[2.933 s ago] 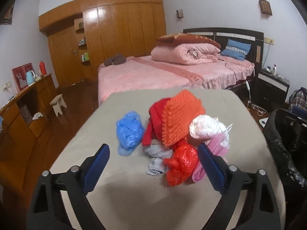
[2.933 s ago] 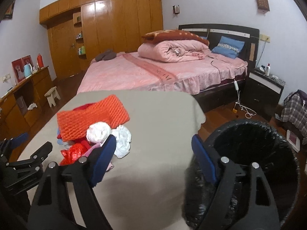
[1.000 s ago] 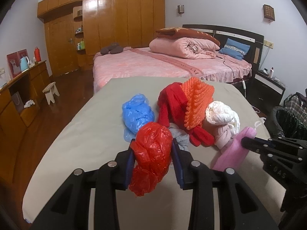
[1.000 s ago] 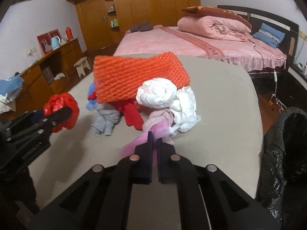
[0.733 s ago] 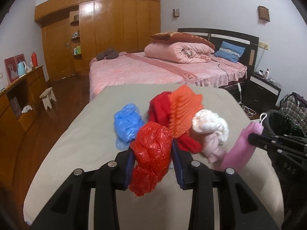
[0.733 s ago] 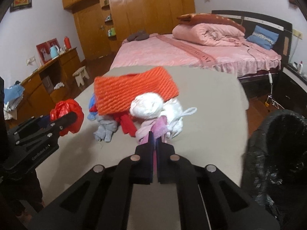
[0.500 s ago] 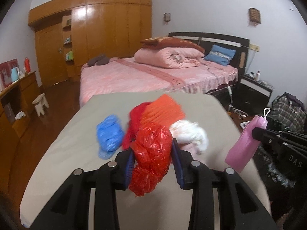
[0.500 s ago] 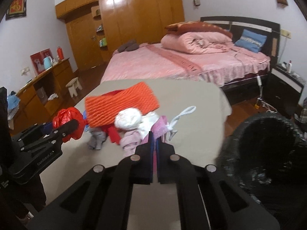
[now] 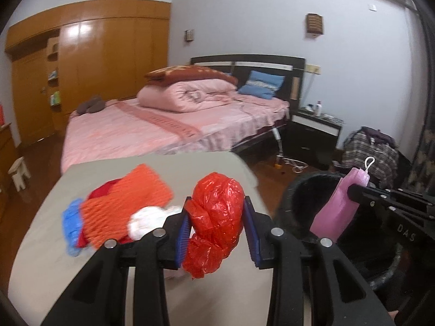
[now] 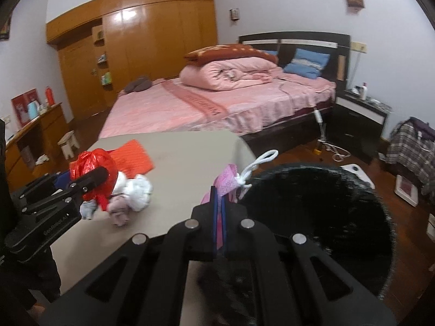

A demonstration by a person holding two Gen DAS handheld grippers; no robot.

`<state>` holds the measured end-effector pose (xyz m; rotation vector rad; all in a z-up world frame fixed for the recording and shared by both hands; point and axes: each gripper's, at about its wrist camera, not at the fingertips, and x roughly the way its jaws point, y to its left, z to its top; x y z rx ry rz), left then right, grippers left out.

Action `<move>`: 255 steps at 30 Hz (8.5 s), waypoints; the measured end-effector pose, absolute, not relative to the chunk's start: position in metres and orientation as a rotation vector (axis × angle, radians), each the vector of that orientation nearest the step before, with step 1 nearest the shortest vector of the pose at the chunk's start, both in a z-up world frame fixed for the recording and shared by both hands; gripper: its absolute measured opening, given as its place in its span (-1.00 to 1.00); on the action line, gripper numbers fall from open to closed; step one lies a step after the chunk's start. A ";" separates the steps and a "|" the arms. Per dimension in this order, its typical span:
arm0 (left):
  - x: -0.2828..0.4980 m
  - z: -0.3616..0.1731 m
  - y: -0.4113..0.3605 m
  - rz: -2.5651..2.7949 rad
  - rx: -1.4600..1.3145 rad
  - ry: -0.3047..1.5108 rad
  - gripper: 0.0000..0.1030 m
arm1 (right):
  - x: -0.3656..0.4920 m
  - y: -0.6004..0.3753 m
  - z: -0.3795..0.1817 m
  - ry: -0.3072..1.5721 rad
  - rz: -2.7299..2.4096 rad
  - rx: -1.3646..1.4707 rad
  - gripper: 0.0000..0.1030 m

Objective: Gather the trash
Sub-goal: 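Carry both bags over the black bin and open both tools to drop them, then grasp the grey sock with the left tool while the right tool returns to the pile, then grasp the white cloth with the right tool while the left tool lifts the grey sock, then carry the sock and white cloth over the bin and open both tools, then move both open tools back to the pile on the ottoman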

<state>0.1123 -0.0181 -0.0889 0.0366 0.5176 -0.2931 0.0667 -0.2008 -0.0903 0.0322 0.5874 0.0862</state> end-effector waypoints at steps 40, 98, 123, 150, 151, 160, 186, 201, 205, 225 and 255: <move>0.130 -0.082 -0.082 -0.374 0.050 0.477 0.69 | 0.037 -0.290 -0.109 0.581 -0.191 0.073 0.90; 0.159 -0.186 0.141 0.032 -0.064 0.768 0.36 | 0.131 -0.088 -0.176 0.663 0.133 -0.034 0.89; 0.132 -0.174 0.169 0.065 -0.088 0.752 -0.28 | 0.172 -0.054 -0.189 0.768 0.221 -0.035 0.43; 0.106 -0.129 0.136 -0.022 -0.086 0.648 -0.28 | 0.141 -0.081 -0.151 0.722 0.306 0.018 -0.75; 0.104 -0.125 0.132 -0.030 -0.083 0.640 -0.28 | 0.139 -0.084 -0.149 0.718 0.301 0.022 -0.75; 0.101 -0.104 0.105 -0.084 -0.068 0.596 -0.28 | 0.118 -0.105 -0.123 0.653 0.271 0.032 -0.75; 0.121 -0.082 0.001 -0.282 -0.017 0.551 -0.28 | 0.071 -0.187 -0.088 0.560 0.122 0.080 -0.75; 0.128 -0.079 -0.077 -0.450 0.006 0.550 -0.28 | 0.042 -0.263 -0.093 0.552 -0.056 0.103 -0.75; 0.129 -0.078 -0.100 -0.494 0.019 0.548 -0.28 | 0.037 -0.285 -0.097 0.554 -0.104 0.111 -0.75; 0.144 -0.095 -0.183 -0.675 0.043 0.606 0.09 | 0.027 -0.352 -0.122 0.607 -0.247 0.160 -0.53; 0.128 -0.080 -0.004 -0.286 0.027 0.512 0.85 | 0.057 -0.257 -0.105 0.590 -0.103 0.103 0.89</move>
